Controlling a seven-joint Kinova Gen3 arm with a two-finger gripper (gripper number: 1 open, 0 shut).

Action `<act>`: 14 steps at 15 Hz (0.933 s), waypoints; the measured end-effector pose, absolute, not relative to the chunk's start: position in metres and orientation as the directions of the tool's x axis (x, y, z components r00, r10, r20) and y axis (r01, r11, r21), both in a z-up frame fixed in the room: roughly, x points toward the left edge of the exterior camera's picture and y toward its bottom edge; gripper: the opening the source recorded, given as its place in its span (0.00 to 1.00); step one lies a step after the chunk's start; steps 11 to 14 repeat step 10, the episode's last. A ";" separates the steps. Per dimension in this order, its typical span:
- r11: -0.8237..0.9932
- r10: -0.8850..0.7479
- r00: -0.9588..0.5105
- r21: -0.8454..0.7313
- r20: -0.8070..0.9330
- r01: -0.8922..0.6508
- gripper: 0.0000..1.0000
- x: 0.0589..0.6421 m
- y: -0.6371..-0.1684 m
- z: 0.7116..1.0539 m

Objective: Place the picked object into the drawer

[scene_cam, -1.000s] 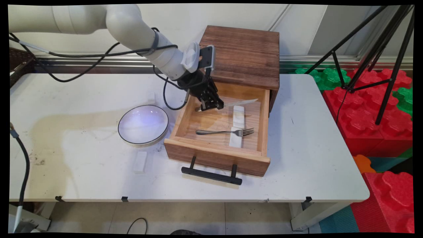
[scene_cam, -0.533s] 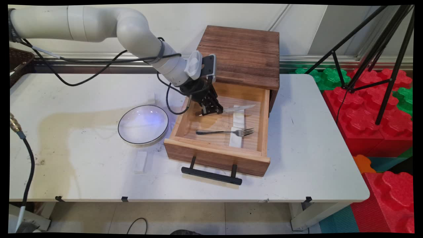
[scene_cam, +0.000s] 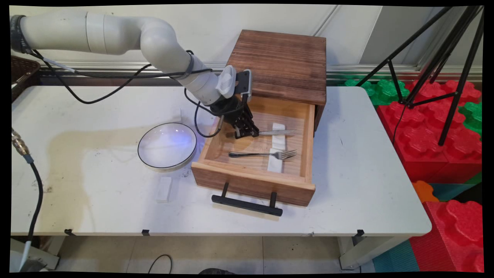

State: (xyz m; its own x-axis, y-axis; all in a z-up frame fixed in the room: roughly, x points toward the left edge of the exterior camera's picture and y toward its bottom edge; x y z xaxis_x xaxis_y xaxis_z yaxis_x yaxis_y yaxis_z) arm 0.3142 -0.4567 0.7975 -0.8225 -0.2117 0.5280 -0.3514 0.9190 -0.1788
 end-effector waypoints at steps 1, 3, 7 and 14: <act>0.919 -0.213 -0.821 -0.177 0.529 -0.352 0.00 0.314 -0.457 0.796; 0.918 -0.214 -0.819 -0.176 0.533 -0.354 1.00 0.314 -0.458 0.795; 0.916 -0.213 -0.811 -0.179 0.545 -0.360 1.00 0.313 -0.460 0.796; 0.913 -0.212 -0.804 -0.182 0.556 -0.366 1.00 0.312 -0.460 0.800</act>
